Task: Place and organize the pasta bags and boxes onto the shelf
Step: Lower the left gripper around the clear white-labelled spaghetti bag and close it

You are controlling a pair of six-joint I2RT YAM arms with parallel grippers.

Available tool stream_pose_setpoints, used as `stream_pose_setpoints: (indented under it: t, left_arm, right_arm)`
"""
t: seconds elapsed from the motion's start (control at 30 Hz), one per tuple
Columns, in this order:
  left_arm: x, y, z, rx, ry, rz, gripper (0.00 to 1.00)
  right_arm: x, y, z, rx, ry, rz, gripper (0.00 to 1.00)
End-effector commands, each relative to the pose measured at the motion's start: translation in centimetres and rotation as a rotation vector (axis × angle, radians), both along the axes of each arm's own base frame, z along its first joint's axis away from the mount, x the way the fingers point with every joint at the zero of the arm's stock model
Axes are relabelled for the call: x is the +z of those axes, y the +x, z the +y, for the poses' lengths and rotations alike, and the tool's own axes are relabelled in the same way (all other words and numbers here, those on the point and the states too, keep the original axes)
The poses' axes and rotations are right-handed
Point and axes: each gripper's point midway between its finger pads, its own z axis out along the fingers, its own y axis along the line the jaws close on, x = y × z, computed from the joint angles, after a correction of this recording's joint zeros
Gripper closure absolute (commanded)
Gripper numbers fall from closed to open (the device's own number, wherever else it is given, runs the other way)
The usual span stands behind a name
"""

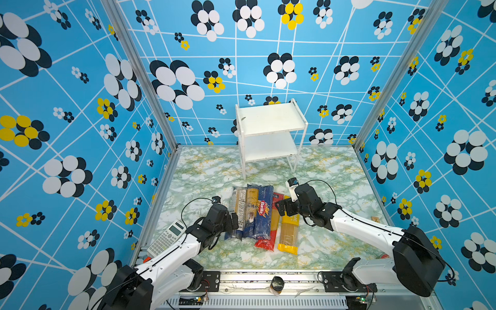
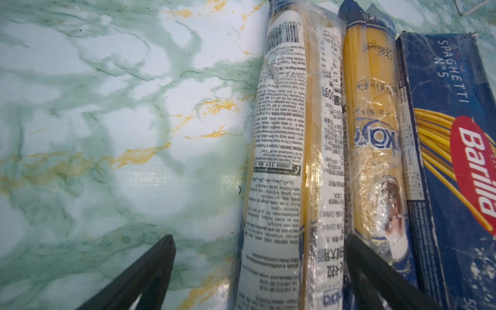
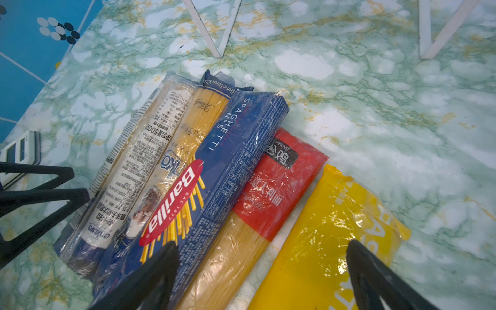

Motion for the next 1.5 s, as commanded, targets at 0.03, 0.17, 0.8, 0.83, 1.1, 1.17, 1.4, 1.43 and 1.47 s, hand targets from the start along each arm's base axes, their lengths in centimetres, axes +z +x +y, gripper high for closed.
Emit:
stream_pose_setpoints:
  t: [0.03,0.17,0.8,0.83,1.1,1.17,1.4,1.43,1.47]
  left_arm:
    - [0.4,-0.3,-0.9,-0.007,-0.017,-0.003,0.01]
    - [0.0,-0.7,-1.5,-0.019,0.005,0.002,0.01]
    - [-2.5,-1.3,-2.1,-0.034,0.26,0.106,0.01]
    - [-2.6,-1.4,-2.1,-0.04,0.279,0.117,0.01]
    - [-3.8,-2.3,-2.2,-0.042,0.373,0.184,0.01]
    - [-4.1,-2.6,-2.1,-0.026,0.381,0.197,0.01]
    - [-5.2,-3.3,-1.3,-0.002,0.429,0.256,0.03]
    - [-5.3,-3.5,-1.3,-0.005,0.442,0.263,0.04]
    - [-5.4,-3.7,-1.2,-0.01,0.456,0.273,0.06]
  right_arm:
    - [0.6,0.5,0.7,0.004,-0.001,-0.023,0.01]
    - [0.6,0.5,0.8,0.009,0.0,-0.025,0.01]
    - [0.1,0.6,1.0,0.016,-0.016,-0.02,0.01]
    - [0.1,0.6,1.0,0.016,-0.016,-0.021,0.01]
    - [0.0,0.5,0.9,0.02,-0.021,-0.02,0.01]
    - [0.1,0.5,0.9,0.022,-0.019,-0.022,0.01]
    - [0.0,0.5,0.9,0.026,-0.023,-0.022,0.01]
    - [-0.1,0.4,0.9,0.025,-0.025,-0.021,0.01]
    - [0.0,0.5,0.9,0.024,-0.024,-0.023,0.01]
